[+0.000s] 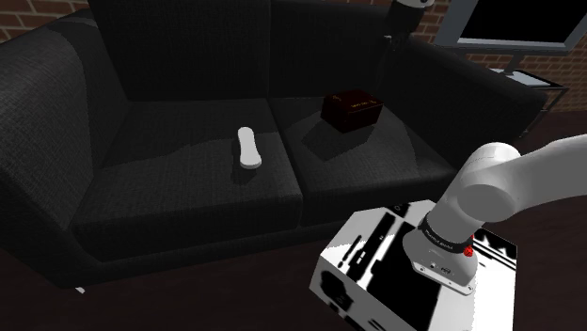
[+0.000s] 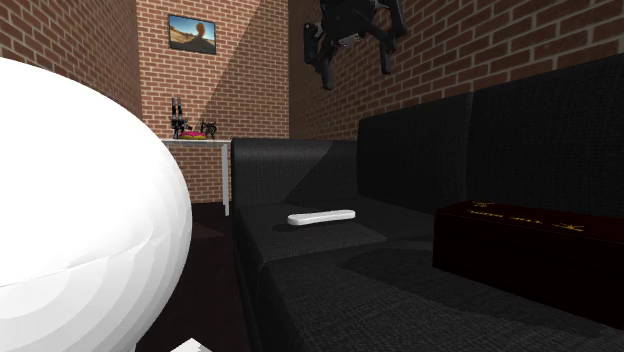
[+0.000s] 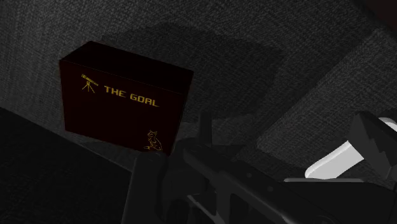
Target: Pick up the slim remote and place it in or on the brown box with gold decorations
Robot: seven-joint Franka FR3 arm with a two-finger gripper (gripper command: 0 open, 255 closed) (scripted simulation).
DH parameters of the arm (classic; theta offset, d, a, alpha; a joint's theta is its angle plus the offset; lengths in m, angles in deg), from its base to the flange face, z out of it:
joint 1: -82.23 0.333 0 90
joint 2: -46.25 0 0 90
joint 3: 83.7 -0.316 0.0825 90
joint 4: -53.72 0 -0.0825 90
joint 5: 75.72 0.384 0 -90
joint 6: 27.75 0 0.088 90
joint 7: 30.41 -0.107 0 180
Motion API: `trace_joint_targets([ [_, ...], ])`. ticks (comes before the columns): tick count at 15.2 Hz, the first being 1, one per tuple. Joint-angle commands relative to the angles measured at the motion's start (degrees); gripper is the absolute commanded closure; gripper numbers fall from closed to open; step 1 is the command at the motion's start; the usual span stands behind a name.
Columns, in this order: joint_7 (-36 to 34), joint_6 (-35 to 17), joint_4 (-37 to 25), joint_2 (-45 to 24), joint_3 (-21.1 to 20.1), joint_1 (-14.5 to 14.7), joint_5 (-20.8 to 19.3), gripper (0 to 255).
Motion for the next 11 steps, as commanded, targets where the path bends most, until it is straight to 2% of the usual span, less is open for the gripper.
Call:
trace_joint_targets([
  [1,0.00,0.00,0.00,0.00,0.00,0.00,0.00,0],
  [11,-16.56,-11.29,-0.10,-14.17,-8.09,0.42,4.60,0],
])
